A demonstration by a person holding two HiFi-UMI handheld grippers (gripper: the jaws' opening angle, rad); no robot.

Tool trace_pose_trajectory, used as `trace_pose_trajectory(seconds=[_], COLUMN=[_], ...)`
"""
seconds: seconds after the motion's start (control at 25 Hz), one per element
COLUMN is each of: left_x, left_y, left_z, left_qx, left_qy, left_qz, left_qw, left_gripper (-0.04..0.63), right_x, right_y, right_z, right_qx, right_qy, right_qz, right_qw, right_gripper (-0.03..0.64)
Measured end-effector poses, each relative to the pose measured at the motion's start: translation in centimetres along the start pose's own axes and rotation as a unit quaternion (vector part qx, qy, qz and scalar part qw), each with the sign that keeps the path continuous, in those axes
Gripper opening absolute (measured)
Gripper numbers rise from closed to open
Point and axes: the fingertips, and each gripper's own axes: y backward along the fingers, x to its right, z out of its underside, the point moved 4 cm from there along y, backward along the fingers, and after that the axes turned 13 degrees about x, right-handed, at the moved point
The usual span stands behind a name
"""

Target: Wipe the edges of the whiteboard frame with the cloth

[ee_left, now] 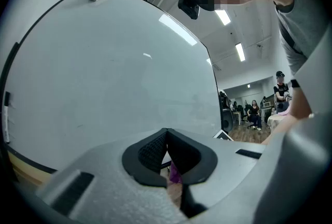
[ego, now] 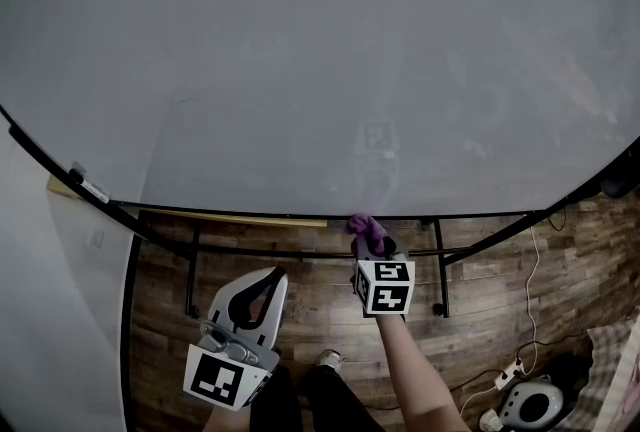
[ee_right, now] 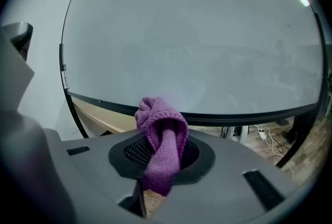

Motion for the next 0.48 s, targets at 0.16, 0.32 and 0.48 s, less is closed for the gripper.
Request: trace_pose_trajectory(seconds=[0.16, 0.32, 0.48], left_x=[-0.16, -0.08, -0.77], left_y=[0.19, 0.22, -0.02], left_z=[-0.34, -0.04, 0.02], left_qx=[0.011, -0.001, 0.0], left_qy=[-0.008, 0.003, 0.01], left_qz=[0.0, 0.013, 0.028], left_qw=[0.9999, 0.9999, 0.9996], left_gripper=[0.017, 0.017, 0.017], right_x=[-0.03, -0.08, -0.32], right_y=[-0.02, 0.12, 0.21], right_z=[0.0, 0.0, -0.16], right_qx=[0.0, 0.0, -0.001], right_qy=[0.004, 0.001, -0.002], right_qz=[0.004, 0.013, 0.024], right_qw=[1.0, 1.0, 1.0], right_gripper=[0.077, 0.077, 0.077])
